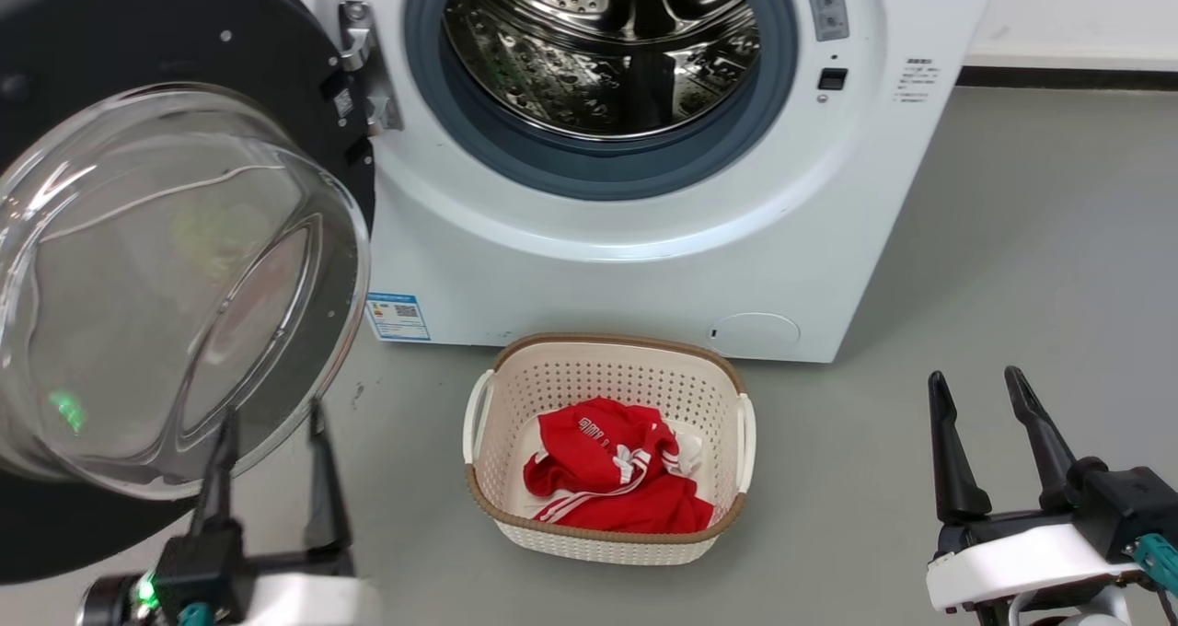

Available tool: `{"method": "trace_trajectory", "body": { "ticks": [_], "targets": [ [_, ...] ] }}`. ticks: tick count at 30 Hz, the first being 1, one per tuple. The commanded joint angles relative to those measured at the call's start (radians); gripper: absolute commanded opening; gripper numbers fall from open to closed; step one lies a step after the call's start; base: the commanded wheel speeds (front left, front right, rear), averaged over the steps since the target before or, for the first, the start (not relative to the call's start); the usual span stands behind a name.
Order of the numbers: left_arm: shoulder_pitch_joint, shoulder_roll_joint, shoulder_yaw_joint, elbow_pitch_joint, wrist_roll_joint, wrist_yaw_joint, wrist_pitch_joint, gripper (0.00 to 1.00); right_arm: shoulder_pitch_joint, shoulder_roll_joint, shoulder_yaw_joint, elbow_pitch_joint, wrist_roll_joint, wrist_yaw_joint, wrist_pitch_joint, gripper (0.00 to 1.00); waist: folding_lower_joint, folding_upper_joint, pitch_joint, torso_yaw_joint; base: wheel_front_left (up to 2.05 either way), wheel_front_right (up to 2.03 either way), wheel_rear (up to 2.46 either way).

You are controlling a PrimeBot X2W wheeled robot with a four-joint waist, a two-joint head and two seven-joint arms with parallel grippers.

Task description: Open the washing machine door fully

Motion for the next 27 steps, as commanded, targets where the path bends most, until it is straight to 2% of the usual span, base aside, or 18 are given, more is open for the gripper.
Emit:
{"method": "trace_trajectory", "body": {
  "ticks": [1, 5, 12, 27],
  "targets": [
    [-0.027, 0.000, -0.013, 0.004, 0.006, -0.007, 0.002, 1.00, 0.002, 0.001, 0.000, -0.010, -0.008, 0.000, -0.005, 1.00, 0.0000, 0.0000, 0.001, -0.013, 0.00, 0.00, 0.00],
    [-0.079, 0.000, -0.060, 0.031, 0.023, -0.022, 0.002, 1.00, 0.002, 0.001, 0.001, -0.032, -0.014, 0.000, 0.004, 1.00, 0.0000, 0.0000, -0.004, -0.046, 0.00, 0.00, 0.00],
    [-0.119, 0.011, -0.066, 0.083, 0.035, -0.019, 0.002, 1.00, 0.017, 0.001, 0.014, -0.055, -0.016, 0.000, 0.017, 1.00, 0.0000, 0.0000, -0.007, -0.092, 0.00, 0.00, 0.00],
    [-0.120, 0.013, -0.066, 0.107, 0.029, -0.005, 0.002, 1.00, 0.006, 0.001, 0.037, -0.023, 0.002, 0.000, 0.008, 1.00, 0.0000, 0.0000, 0.000, -0.091, 0.00, 0.00, 0.00]
  ]
}}
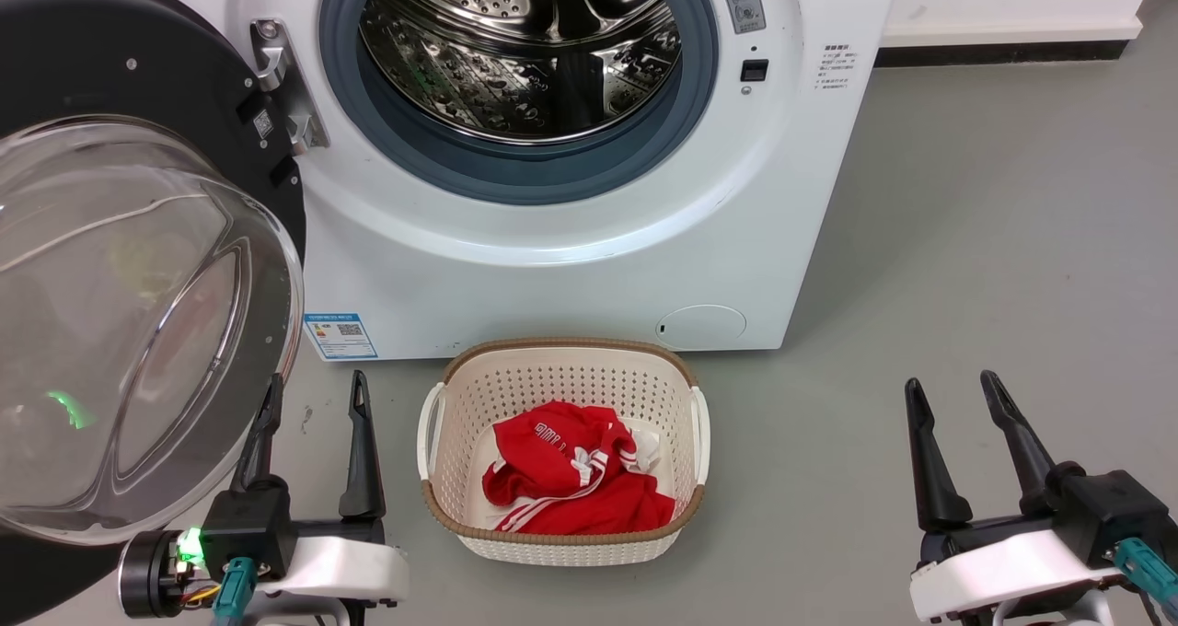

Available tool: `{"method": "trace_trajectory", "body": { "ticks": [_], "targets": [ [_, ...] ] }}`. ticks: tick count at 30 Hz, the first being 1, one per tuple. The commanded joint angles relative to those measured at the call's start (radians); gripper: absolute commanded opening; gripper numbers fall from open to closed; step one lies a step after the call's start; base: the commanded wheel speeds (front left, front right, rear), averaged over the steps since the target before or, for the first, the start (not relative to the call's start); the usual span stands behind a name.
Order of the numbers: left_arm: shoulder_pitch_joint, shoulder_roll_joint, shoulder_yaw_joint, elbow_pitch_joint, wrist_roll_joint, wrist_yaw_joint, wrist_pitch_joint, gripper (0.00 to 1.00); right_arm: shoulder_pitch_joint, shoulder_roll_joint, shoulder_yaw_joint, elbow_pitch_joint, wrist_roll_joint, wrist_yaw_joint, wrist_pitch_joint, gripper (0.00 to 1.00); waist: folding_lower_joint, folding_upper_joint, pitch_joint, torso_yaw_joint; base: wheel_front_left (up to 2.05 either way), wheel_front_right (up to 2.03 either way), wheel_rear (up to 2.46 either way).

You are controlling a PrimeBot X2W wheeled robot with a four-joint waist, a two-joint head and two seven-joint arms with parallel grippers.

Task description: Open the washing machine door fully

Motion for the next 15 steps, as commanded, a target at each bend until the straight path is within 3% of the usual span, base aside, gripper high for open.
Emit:
{"method": "trace_trajectory", "body": {
  "ticks": [1, 10, 11, 15],
  "targets": [
    [-0.012, 0.004, 0.000, 0.001, 0.001, 0.005, 0.002, 1.00, -0.008, 0.001, 0.000, 0.003, 0.005, 0.000, -0.005, 1.00, 0.0000, 0.0000, 0.001, 0.001, 0.00, 0.00, 0.00],
    [-0.018, 0.007, -0.001, 0.000, -0.006, 0.001, 0.003, 1.00, -0.014, 0.001, 0.002, 0.011, 0.012, 0.000, -0.007, 1.00, 0.0000, 0.0000, 0.004, 0.002, 0.00, 0.00, 0.00],
    [-0.002, 0.002, 0.000, 0.003, -0.004, 0.000, 0.000, 0.00, -0.001, 0.000, 0.003, 0.013, 0.007, 0.000, -0.004, 0.00, 0.0000, 0.0000, 0.004, 0.002, 0.00, 0.00, 0.00],
    [-0.008, -0.002, 0.013, 0.036, -0.053, -0.006, 0.020, 0.00, 0.010, 0.000, 0.008, 0.024, 0.058, 0.000, 0.000, 0.00, 0.0000, 0.0000, 0.003, 0.002, 0.00, 0.00, 0.00]
  ]
}}
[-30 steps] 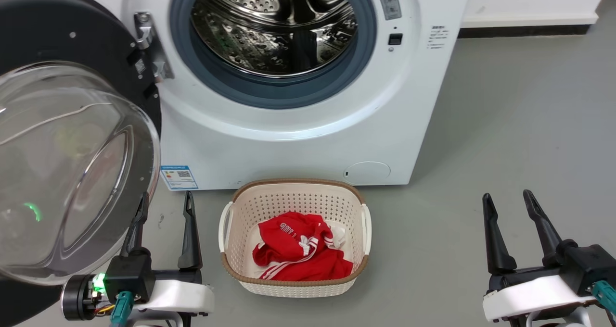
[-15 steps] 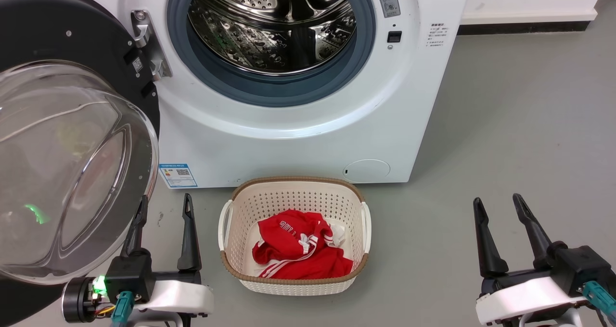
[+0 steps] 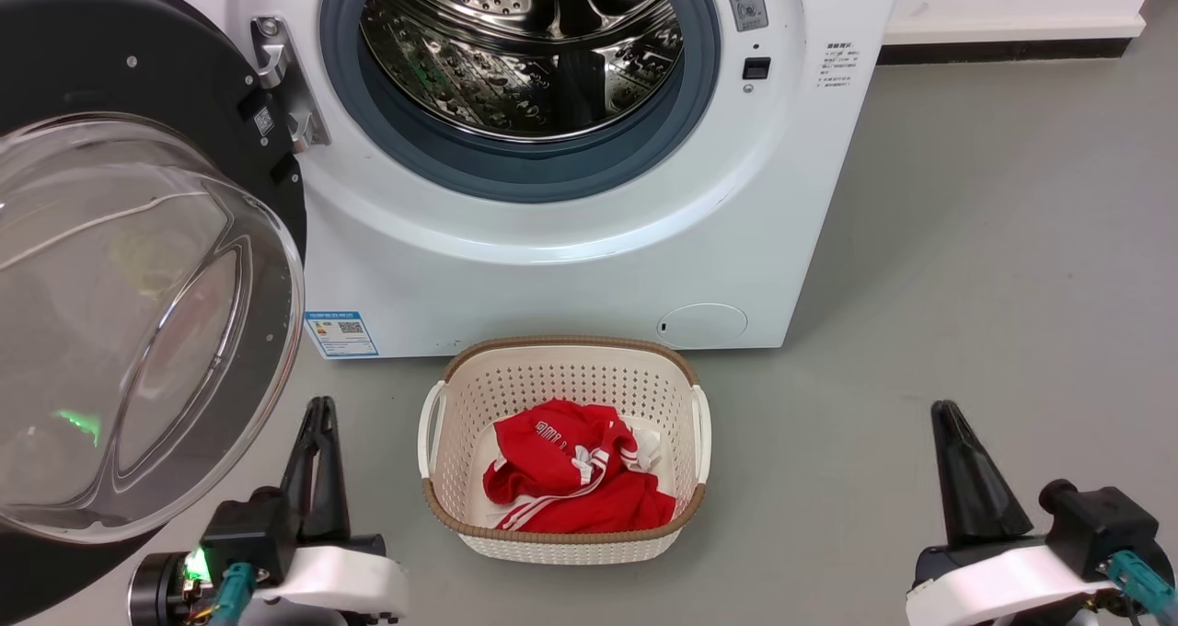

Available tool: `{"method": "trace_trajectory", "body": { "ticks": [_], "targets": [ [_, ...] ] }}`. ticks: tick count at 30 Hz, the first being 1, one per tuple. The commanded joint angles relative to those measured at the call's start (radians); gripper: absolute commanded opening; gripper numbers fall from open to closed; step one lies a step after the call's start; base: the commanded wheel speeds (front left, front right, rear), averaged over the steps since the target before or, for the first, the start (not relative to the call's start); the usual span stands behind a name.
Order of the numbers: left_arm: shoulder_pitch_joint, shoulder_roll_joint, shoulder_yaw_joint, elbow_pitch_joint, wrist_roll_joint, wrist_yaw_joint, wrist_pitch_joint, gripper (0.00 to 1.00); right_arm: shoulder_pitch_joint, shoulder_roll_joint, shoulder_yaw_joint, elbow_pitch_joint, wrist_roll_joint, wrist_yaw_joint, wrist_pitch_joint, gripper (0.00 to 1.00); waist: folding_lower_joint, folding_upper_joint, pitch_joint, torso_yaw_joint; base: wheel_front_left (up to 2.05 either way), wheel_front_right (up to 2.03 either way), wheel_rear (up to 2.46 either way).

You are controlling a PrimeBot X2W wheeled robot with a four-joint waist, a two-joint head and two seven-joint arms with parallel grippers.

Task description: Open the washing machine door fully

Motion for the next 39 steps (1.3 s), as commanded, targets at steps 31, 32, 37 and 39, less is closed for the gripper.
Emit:
{"method": "trace_trajectory", "body": {
  "ticks": [31, 32, 37, 39],
  "targets": [
    [-0.055, 0.000, 0.043, 0.054, -0.596, -0.068, 0.138, 0.00, -0.068, -0.030, -0.010, 0.061, 0.598, 0.000, 0.093, 0.00, 0.0000, 0.0000, -0.010, 0.009, 0.00, 0.00, 0.00],
    [-0.056, 0.000, 0.044, 0.056, -0.612, -0.070, 0.141, 0.00, -0.070, -0.030, -0.011, 0.063, 0.613, 0.000, 0.095, 0.00, 0.0000, 0.0000, -0.011, 0.010, 0.00, 0.00, 0.00],
    [-0.062, 0.000, 0.050, 0.066, -0.687, -0.079, 0.159, 0.00, -0.077, -0.033, -0.014, 0.072, 0.687, 0.000, 0.109, 0.00, 0.0000, 0.0000, -0.012, 0.011, 0.00, 0.00, 0.00],
    [-0.064, 0.000, 0.052, 0.070, -0.716, -0.082, 0.166, 0.00, -0.079, -0.033, -0.016, 0.076, 0.715, 0.000, 0.114, 0.00, 0.0000, 0.0000, -0.013, 0.012, 0.00, 0.00, 0.00]
  ]
}}
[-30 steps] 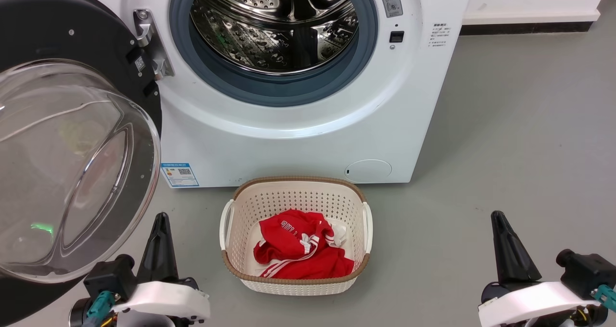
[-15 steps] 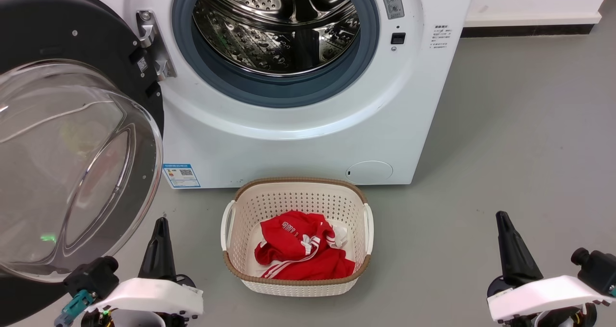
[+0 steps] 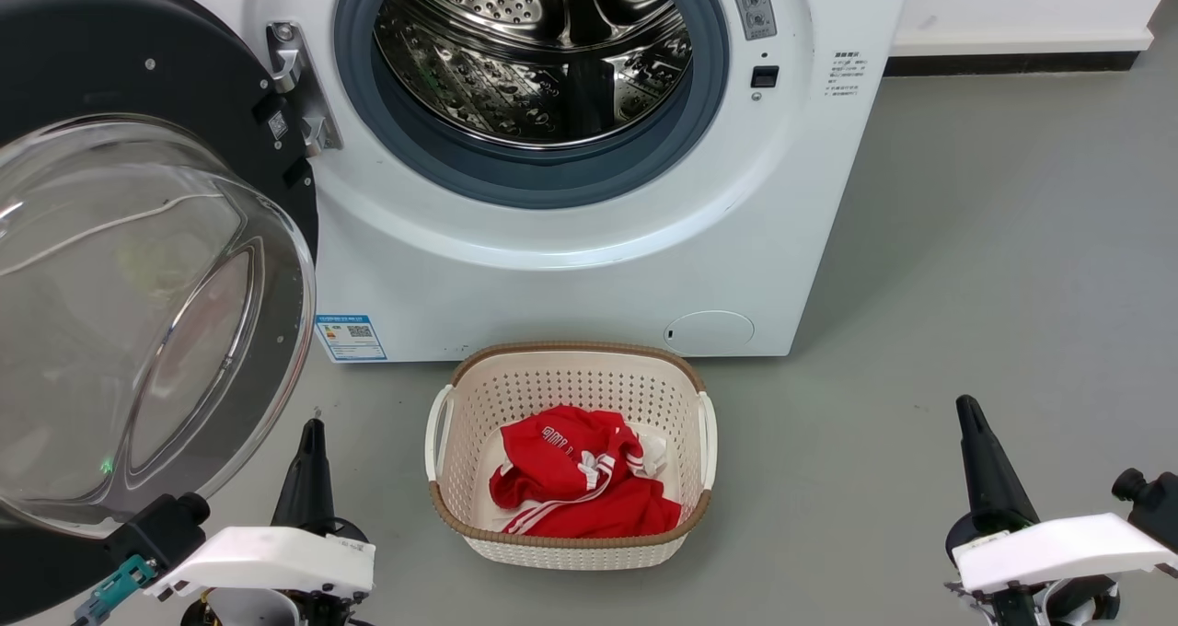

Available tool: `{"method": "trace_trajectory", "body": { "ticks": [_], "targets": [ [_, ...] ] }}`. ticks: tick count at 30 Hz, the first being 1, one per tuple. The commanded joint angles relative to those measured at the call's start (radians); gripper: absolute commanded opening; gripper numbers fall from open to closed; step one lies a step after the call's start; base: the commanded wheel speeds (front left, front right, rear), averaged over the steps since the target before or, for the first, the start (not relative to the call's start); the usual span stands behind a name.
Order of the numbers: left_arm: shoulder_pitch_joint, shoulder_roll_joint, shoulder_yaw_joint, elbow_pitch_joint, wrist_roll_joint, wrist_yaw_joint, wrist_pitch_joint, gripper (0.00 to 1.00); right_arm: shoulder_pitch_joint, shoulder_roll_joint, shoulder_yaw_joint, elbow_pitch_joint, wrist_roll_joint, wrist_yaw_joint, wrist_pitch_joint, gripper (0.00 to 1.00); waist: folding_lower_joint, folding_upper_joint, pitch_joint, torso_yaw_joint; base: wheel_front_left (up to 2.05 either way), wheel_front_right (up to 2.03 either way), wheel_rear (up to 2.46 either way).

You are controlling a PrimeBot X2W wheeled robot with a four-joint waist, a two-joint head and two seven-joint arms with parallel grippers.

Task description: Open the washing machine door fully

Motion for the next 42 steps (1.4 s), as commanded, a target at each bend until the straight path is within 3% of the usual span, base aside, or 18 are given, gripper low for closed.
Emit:
{"method": "trace_trajectory", "body": {
  "ticks": [1, 42],
  "targets": [
    [-0.030, 0.002, 0.006, -0.006, -0.030, -0.007, 0.006, 0.00, -0.026, -0.008, -0.004, -0.006, 0.029, 0.000, 0.004, 0.00, 0.0000, 0.0000, 0.000, 0.000, 0.00, 0.00, 0.00],
    [-0.065, -0.001, 0.042, 0.057, -0.514, -0.063, 0.123, 0.00, -0.069, -0.010, -0.039, 0.058, 0.489, 0.000, 0.103, 0.00, 0.0000, 0.0000, -0.014, 0.013, 0.00, 0.00, 0.00]
  ]
}}
